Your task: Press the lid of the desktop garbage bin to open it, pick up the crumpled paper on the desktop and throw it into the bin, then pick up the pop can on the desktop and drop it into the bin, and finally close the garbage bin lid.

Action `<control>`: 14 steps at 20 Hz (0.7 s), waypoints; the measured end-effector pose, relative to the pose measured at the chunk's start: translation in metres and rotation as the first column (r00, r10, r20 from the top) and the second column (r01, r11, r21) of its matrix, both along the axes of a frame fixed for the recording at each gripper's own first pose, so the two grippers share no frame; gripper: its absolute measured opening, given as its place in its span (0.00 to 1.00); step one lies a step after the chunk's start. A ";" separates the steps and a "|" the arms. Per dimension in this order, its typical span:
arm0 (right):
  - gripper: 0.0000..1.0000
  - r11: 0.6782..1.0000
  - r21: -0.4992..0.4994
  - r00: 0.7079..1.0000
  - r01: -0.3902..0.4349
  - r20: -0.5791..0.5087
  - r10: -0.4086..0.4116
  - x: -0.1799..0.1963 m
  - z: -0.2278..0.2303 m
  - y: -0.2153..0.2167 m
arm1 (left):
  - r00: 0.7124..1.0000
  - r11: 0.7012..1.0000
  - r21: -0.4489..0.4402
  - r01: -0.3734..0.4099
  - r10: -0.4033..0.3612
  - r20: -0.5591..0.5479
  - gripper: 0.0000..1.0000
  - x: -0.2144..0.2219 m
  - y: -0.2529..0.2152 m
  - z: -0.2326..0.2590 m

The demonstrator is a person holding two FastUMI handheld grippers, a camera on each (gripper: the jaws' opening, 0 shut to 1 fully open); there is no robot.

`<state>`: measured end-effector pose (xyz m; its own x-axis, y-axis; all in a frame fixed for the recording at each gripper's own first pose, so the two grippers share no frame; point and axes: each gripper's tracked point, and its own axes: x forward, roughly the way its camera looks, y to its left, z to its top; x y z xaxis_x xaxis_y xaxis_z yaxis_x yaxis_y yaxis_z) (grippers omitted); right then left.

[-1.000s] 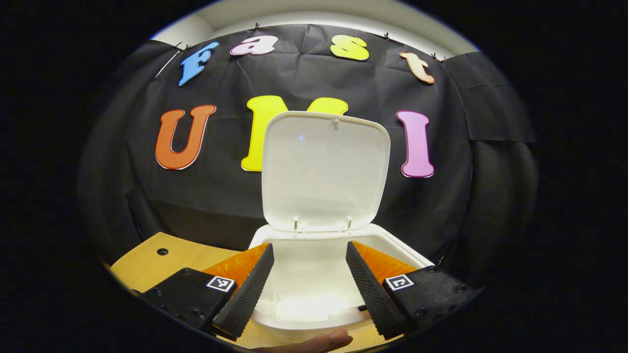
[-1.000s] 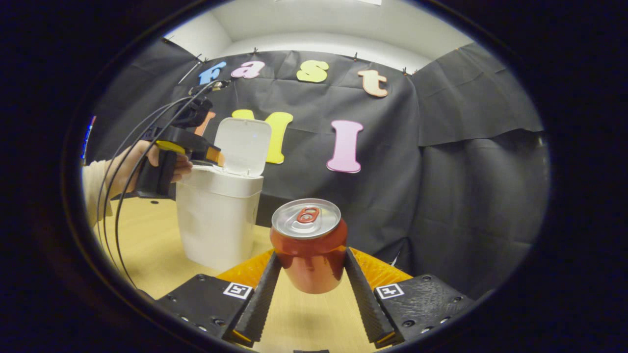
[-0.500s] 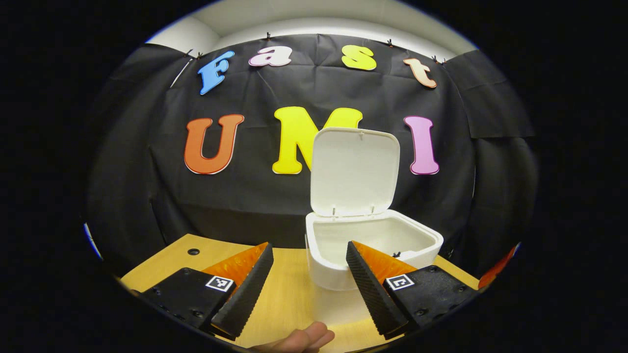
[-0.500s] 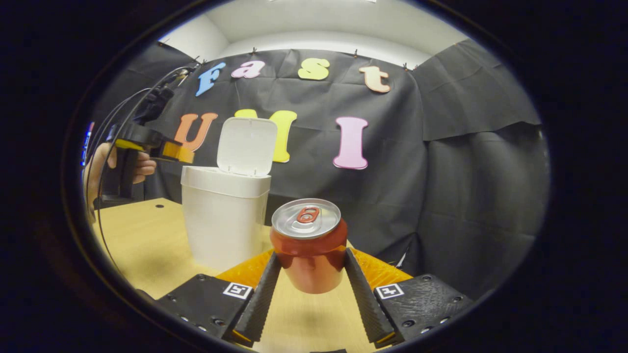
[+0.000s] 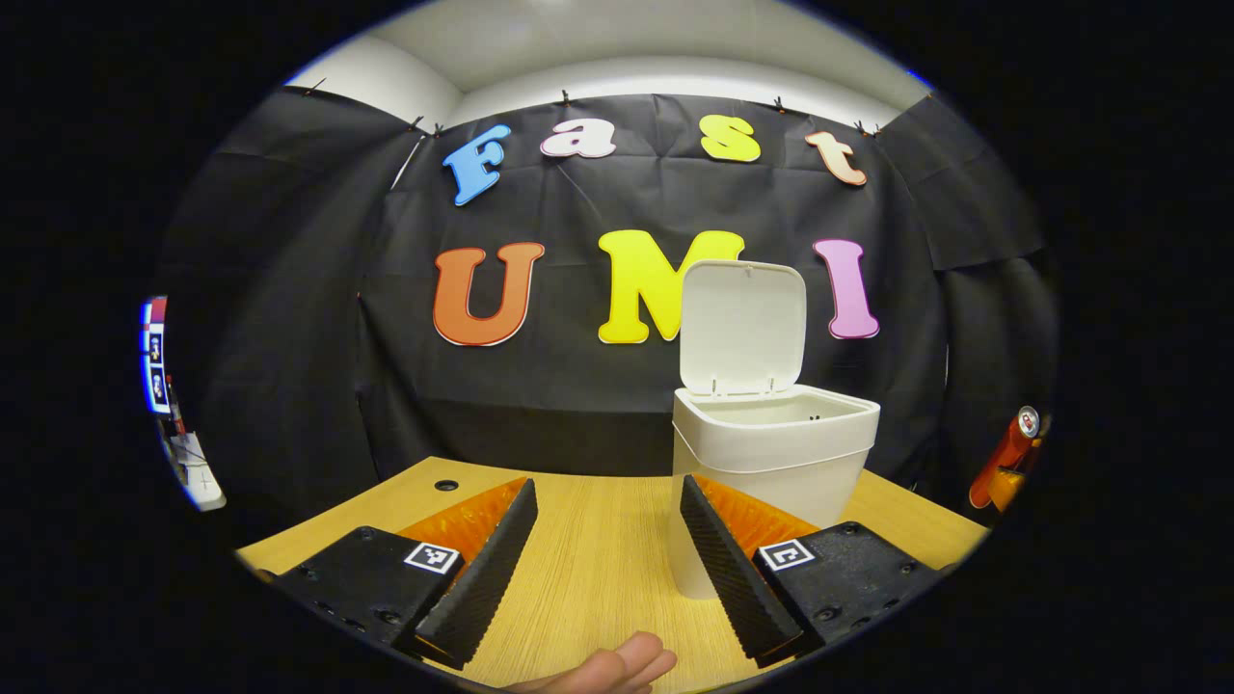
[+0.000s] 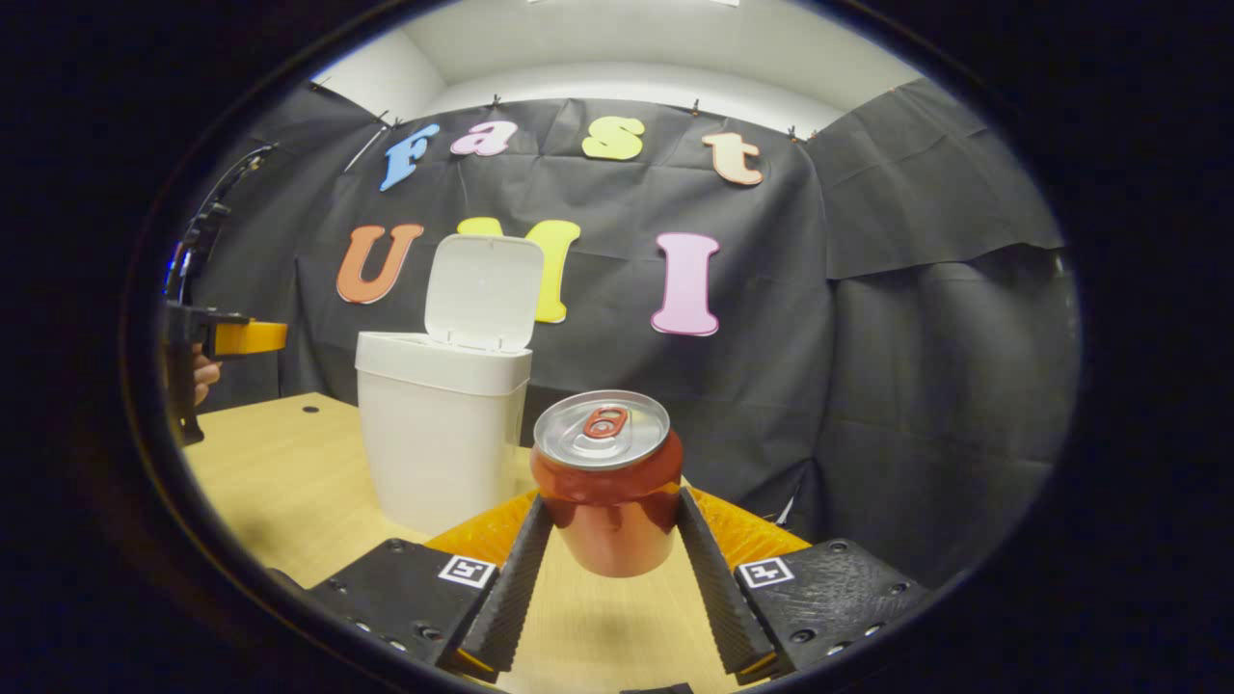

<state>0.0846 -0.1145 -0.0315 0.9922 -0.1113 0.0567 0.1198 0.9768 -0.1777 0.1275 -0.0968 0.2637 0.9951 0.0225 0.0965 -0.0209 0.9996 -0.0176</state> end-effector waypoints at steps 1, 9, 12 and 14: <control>0.76 1.000 -0.002 1.000 0.004 0.010 -0.004 -0.002 0.002 0.001 | 1.000 1.000 -0.012 -0.002 0.002 0.007 0.96 -0.007 0.003 -0.004; 0.77 1.000 0.001 0.999 0.031 0.028 -0.031 -0.010 0.012 0.016 | 0.998 0.998 0.037 0.045 -0.046 0.036 0.96 -0.047 -0.009 -0.014; 0.76 1.000 0.006 0.999 0.003 0.034 -0.004 -0.015 0.032 0.039 | 0.997 0.997 0.058 0.048 -0.052 0.063 0.96 -0.057 -0.006 -0.004; 0.76 1.000 0.012 0.999 -0.015 0.040 0.014 -0.020 0.045 0.056 | 0.998 0.998 0.056 0.021 -0.023 0.051 0.96 -0.061 0.007 -0.003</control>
